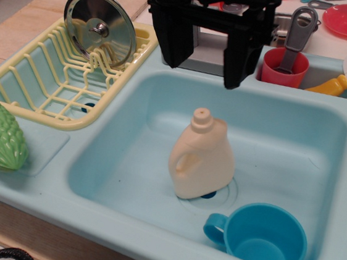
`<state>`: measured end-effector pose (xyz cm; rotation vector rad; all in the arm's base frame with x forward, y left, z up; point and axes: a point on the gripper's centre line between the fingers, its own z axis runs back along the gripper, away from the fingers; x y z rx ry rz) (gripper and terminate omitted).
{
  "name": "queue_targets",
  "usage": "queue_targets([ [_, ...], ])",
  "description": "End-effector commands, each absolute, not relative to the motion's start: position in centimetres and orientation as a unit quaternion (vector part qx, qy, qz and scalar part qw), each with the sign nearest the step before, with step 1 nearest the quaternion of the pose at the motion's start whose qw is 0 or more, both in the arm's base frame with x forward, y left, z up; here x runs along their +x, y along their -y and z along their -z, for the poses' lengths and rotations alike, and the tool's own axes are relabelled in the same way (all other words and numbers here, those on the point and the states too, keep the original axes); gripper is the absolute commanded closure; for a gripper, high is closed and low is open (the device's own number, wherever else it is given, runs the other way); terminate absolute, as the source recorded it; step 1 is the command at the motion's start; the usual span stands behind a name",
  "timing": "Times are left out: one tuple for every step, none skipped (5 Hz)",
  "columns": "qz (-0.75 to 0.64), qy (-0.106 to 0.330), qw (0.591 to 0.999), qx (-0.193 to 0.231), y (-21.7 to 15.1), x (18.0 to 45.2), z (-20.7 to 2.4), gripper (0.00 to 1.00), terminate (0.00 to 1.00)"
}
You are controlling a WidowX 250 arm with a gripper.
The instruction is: Put detergent from sink into drying rack
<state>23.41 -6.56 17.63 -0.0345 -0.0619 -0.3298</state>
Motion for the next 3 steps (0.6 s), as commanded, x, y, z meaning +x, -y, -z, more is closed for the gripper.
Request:
queue_targets([
  [0.312, 0.079, 0.947, -0.013, 6.7, 22.2, -17.7, 0.00, 0.00],
  [0.331, 0.085, 0.939, -0.024, 6.6, 22.9, -16.5, 0.00, 0.00],
  [0.332, 0.106, 0.936, -0.046, 6.6, 23.5, -14.6, 0.00, 0.00],
])
